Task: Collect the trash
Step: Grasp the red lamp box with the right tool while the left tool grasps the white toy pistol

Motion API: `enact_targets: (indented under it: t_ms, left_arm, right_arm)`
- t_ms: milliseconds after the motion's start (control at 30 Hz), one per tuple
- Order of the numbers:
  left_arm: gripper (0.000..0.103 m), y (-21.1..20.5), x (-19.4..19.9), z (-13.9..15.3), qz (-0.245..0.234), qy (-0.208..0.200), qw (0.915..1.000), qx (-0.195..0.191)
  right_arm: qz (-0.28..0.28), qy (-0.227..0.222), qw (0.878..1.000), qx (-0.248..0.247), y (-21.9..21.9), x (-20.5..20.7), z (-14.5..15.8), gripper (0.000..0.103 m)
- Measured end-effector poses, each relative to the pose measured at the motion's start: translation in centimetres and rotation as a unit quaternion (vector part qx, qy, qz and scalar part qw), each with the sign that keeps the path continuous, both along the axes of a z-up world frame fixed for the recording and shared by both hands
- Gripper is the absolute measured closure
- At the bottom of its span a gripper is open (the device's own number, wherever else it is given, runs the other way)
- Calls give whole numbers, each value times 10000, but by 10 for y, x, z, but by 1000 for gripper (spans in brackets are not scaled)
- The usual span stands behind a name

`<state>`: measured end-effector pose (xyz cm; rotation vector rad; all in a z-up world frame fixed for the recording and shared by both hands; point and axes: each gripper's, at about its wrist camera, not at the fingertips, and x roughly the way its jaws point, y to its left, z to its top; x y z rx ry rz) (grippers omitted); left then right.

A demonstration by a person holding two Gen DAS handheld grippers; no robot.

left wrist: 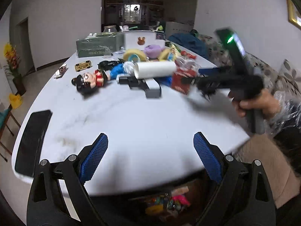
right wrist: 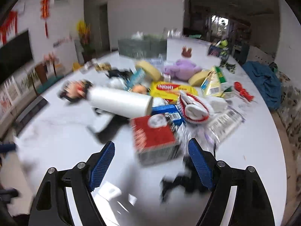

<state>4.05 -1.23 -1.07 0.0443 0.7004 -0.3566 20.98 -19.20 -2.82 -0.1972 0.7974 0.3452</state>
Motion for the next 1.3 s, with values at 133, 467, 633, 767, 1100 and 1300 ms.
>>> enact_targets:
  t_ms: [133,467,633,767,1100,1300]
  left_arm:
    - [13,-9,35,-1,260,113,9996,84]
    - [13,-53,116,-15,695,627,9955,145]
    - [11,-76,177,-41,1196,1151,9841,638]
    - [33,-68,186,-34,1281,1022,9848,571]
    - [33,-46,61,47,829,-844,9866,1127]
    - [33,-17,20,91,923,-1335,9816,1003]
  right_arm:
    - [130,306,9985,436,-2,9,-6,53]
    - [-256,-315,9853,1658,-69,-98,43,53]
    - [-516,-103,9817,1830,-95,-116,32,53]
    - [-600,-26,9798,1908,-100,-123,24,53]
    - [-30,211,9780,2073,-57,-135,25,53]
    - [82,120,9749,2222,-37,-152,35,53]
